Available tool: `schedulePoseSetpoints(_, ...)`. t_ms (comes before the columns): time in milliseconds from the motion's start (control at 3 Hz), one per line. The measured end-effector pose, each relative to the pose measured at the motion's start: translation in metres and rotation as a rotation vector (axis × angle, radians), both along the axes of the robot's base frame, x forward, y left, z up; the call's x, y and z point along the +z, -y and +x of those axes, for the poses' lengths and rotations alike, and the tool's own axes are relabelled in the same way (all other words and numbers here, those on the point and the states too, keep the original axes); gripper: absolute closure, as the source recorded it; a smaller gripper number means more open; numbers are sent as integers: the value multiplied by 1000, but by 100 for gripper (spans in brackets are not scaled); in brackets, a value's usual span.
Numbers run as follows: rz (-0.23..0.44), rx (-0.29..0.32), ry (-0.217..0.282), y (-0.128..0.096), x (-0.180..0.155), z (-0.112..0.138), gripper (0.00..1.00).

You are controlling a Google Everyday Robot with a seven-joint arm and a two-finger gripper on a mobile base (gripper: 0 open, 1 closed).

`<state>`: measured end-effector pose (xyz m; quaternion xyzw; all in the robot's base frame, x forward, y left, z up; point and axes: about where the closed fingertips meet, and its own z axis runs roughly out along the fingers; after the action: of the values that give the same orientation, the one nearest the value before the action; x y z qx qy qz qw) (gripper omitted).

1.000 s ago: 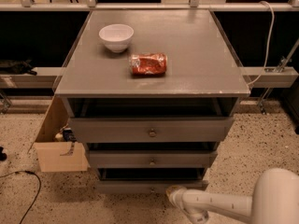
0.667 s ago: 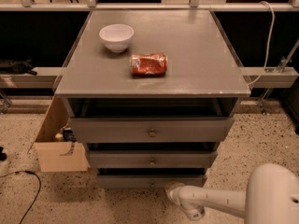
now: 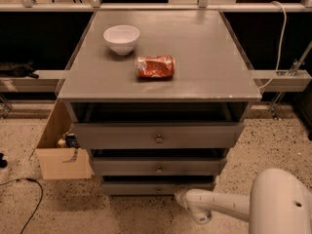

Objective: Close bottom drawer

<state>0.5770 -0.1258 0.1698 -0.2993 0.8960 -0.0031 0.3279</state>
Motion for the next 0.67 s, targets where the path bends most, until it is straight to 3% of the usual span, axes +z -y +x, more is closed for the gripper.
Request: schedulePoseSetpoints(667,-14,-16,2,7,7,-13,100)
